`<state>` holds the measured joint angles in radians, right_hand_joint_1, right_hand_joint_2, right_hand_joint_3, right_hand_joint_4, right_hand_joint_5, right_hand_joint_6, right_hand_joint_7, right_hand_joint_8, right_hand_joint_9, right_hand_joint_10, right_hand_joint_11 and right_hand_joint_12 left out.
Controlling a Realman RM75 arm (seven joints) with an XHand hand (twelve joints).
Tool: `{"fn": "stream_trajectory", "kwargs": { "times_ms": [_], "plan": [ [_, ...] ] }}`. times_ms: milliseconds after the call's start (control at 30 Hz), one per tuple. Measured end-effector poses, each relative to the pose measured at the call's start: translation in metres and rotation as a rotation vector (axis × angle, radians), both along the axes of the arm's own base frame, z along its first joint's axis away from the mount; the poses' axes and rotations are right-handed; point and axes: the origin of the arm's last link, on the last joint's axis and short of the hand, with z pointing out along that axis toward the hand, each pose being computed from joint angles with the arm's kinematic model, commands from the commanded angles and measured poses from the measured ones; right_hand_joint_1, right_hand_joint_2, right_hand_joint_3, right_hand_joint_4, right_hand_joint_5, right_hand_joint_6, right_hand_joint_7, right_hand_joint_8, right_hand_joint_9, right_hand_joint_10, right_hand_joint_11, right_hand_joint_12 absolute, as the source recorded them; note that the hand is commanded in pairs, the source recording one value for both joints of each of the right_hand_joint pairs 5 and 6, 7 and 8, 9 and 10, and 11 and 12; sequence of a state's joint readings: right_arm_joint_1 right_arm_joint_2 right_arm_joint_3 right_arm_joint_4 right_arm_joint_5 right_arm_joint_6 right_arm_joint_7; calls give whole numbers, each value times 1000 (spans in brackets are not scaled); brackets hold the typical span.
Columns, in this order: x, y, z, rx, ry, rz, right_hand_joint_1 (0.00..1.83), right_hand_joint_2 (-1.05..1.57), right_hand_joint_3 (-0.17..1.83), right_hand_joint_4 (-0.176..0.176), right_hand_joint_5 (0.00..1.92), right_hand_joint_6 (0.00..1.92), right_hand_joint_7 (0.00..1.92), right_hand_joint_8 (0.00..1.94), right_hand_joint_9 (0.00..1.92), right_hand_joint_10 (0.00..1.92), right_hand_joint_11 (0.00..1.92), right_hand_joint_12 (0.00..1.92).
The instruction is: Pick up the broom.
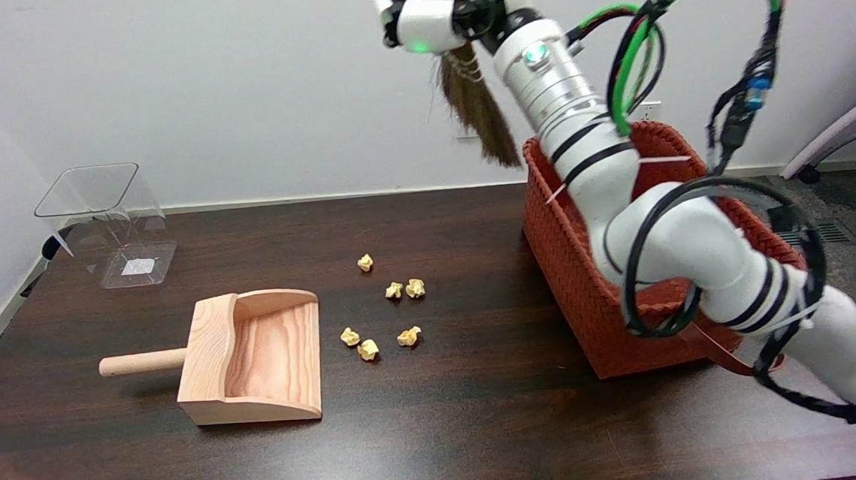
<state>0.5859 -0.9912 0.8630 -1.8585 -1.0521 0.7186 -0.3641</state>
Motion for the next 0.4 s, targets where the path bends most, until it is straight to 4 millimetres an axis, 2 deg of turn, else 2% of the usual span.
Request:
{"fn": "stream_trajectory", "kwargs": {
  "times_ms": [400],
  "plan": [
    [-31, -5, -46, -16, -13, -90, 1362, 717, 1019, 0, 1920, 1920, 1920, 1920, 1920, 1920, 1920, 1920]
  ]
}}
